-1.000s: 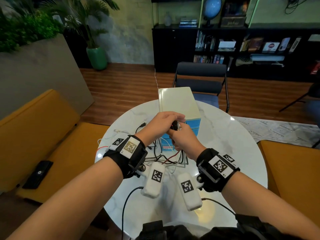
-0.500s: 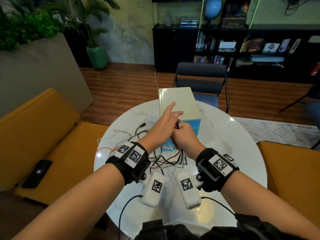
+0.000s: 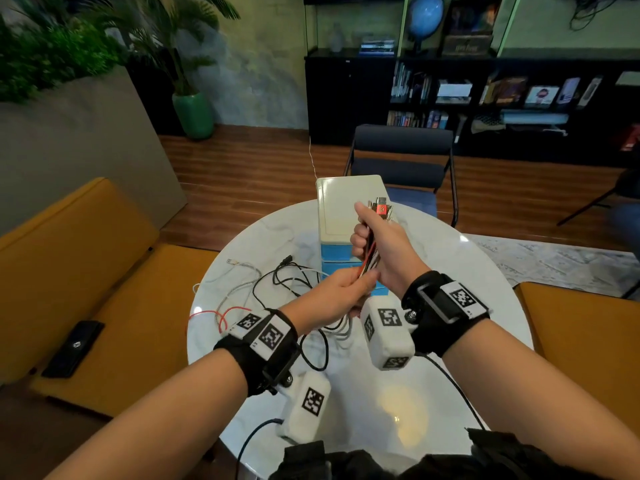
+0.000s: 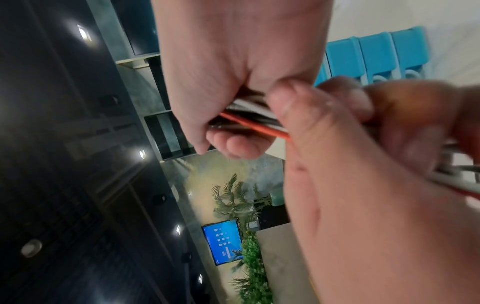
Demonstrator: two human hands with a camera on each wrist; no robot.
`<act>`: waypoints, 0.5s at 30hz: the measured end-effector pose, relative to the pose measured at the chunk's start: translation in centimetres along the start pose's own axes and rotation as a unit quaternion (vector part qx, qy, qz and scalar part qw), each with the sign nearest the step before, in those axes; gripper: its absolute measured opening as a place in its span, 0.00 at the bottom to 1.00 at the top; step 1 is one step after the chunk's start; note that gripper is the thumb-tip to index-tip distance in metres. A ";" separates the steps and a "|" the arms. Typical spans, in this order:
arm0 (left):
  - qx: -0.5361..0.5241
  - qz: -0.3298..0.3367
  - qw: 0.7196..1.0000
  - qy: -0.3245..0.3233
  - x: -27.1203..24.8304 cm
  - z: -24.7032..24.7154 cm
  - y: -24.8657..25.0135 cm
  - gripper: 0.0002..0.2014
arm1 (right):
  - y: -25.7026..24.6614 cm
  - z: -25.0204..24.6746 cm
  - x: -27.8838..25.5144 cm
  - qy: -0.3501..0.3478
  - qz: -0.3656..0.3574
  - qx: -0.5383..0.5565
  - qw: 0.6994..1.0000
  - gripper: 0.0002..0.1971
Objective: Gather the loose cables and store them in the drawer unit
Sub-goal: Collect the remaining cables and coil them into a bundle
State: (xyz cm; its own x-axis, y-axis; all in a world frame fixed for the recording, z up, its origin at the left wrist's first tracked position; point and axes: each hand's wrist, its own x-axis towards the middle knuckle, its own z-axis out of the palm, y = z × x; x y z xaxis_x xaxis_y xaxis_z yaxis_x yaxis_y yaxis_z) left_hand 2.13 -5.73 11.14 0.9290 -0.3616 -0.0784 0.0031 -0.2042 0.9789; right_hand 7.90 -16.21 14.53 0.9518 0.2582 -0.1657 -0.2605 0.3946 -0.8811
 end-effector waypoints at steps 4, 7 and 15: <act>-0.033 -0.028 0.999 -0.018 -0.1 -0.1 -0.9 0.17 | 1.9 -0.4 -0.7 -0.003 0.005 -0.037 0.999 0.12; -0.007 -0.041 0.998 -0.040 -0.5 0.0 -0.7 0.16 | 2.2 -0.3 -0.9 -0.001 0.028 -0.030 0.999 0.21; 0.326 -0.128 0.936 -0.045 -2.2 -5.8 -8.7 0.16 | -2.7 -1.3 0.3 0.002 -0.021 -0.017 1.000 0.24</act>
State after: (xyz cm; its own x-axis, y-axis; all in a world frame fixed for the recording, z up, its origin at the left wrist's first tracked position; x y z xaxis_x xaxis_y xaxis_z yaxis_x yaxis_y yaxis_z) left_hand 2.18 2.11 3.87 0.8935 -0.2944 -0.3391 -0.0325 -0.7955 0.6050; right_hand 9.06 -18.31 16.29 0.9623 0.2391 -0.1294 -0.2144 0.3744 -0.9021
